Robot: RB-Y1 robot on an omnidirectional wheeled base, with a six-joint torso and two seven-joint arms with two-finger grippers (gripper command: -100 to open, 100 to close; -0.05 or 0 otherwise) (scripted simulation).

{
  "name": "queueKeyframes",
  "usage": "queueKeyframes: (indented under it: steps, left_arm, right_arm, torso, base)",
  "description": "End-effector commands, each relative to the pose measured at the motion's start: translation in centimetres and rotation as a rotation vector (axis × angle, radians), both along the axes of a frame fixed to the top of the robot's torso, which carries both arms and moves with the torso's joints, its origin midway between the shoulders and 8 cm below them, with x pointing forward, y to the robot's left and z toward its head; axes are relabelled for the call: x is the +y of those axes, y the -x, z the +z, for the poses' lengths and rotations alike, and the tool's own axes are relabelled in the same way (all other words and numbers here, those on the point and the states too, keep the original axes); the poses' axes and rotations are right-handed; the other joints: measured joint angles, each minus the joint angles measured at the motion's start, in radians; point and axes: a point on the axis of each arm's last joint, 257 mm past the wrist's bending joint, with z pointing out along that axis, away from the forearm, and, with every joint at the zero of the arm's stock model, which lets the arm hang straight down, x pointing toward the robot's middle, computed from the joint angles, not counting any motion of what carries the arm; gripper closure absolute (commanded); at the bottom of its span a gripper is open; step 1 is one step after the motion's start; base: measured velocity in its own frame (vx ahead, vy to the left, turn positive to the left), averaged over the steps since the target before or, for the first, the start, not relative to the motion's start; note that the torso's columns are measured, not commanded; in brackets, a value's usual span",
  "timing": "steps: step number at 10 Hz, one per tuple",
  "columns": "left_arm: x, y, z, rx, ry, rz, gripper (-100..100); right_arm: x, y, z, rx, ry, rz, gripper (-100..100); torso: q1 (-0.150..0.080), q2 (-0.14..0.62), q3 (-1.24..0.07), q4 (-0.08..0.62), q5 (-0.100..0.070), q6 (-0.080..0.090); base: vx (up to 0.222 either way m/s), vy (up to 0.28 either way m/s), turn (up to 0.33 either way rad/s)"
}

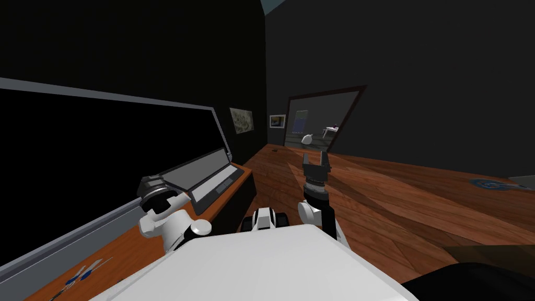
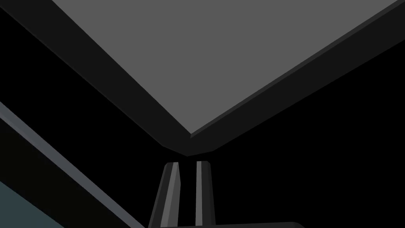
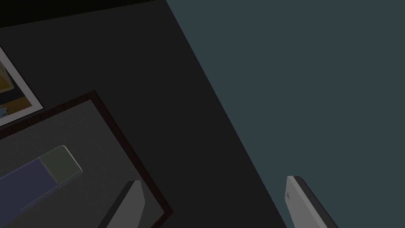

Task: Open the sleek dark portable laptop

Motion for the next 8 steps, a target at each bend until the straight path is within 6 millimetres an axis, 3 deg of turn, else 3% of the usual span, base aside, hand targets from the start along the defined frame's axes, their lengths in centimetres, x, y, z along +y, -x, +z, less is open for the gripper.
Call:
queueKeyframes:
  steps: [1,4,6,7,8]
  left_arm:
    - [-1.9,-1.2,-2.0,0.015,0.003,0.015,100]
    - [-4.6,-2.4,-2.2,0.003,-0.034,0.036,100]
    - [-4.5,-2.6,-1.1,-0.012,-0.054,0.034,100]
    - [-5.0,-2.7,-1.8,-0.034,-0.071,-0.005,100]
    - [-5.6,-3.1,-1.2,-0.044,-0.094,-0.019,100]
  right_arm:
    - [0.0,0.0,0.0,0.000,0.000,0.000,0]
    - [0.0,0.0,0.0,0.000,0.000,0.000,0]
    - [0.0,0.0,0.0,0.000,0.000,0.000,0]
    - [0.0,0.0,0.0,0.000,0.000,0.000,0]
    - [0.0,0.0,0.0,0.000,0.000,0.000,0]
  torso:
    - [0.000,-0.002,-0.002,0.001,-0.002,-0.002]
    - [0.001,-0.003,-0.002,-0.001,0.000,0.004]
    - [-0.002,-0.005,-0.004,-0.001,-0.002,-0.002]
    - [-0.004,-0.004,-0.003,0.001,-0.005,0.000]
    - [-0.004,-0.007,-0.004,0.000,-0.005,-0.005]
  base:
    - [-0.095,0.030,-0.091]
    - [-0.116,0.043,-0.104]
    - [-0.032,0.001,0.003]
    - [0.110,-0.040,0.294]
    - [0.150,-0.045,0.289]
